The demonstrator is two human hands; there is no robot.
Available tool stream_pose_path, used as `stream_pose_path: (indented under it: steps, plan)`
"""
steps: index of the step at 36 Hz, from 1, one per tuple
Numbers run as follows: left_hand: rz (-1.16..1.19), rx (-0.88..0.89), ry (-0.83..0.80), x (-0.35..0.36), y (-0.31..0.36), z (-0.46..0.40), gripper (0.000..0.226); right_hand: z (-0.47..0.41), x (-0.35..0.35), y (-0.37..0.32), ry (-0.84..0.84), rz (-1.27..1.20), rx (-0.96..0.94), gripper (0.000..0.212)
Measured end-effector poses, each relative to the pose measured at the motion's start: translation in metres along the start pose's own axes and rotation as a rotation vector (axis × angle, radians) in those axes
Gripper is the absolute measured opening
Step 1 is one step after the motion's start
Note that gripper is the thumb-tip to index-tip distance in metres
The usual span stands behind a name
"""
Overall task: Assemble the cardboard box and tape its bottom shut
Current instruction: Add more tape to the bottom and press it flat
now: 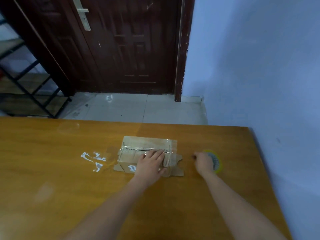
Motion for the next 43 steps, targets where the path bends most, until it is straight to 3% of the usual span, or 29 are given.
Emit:
stream_pose_path:
  steps: [15,21,29,36,43]
  plan:
    - [0.005,-0.045,-0.008,-0.001,0.005,0.001,0.061,0.001,0.018,0.014,-0.169,0.060,-0.080,0.050]
    - [0.016,-0.059,-0.024,-0.006,0.007,0.001,0.060,0.001,0.007,0.015,-0.260,-0.236,-0.016,0.060]
    - [0.053,-0.078,-0.025,-0.007,0.010,0.003,0.059,0.010,-0.030,-0.002,-0.003,-0.609,0.006,0.043]
    - [0.095,-0.094,0.007,-0.003,0.011,0.004,0.061,0.027,-0.039,-0.053,-0.057,-0.759,-0.039,0.039]
    - [0.456,-0.162,0.155,-0.011,-0.009,0.012,0.056,0.037,-0.015,-0.094,-0.122,-0.912,0.066,0.048]
Point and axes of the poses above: each hand's wrist, its own z-axis away from the middle knuckle, its own x-axis out of the palm, y = z × x, the point moved 3 cm from there along -z, towards the middle knuckle, and after that the axes turned 5 degrees about z, right-handed, at the moved point
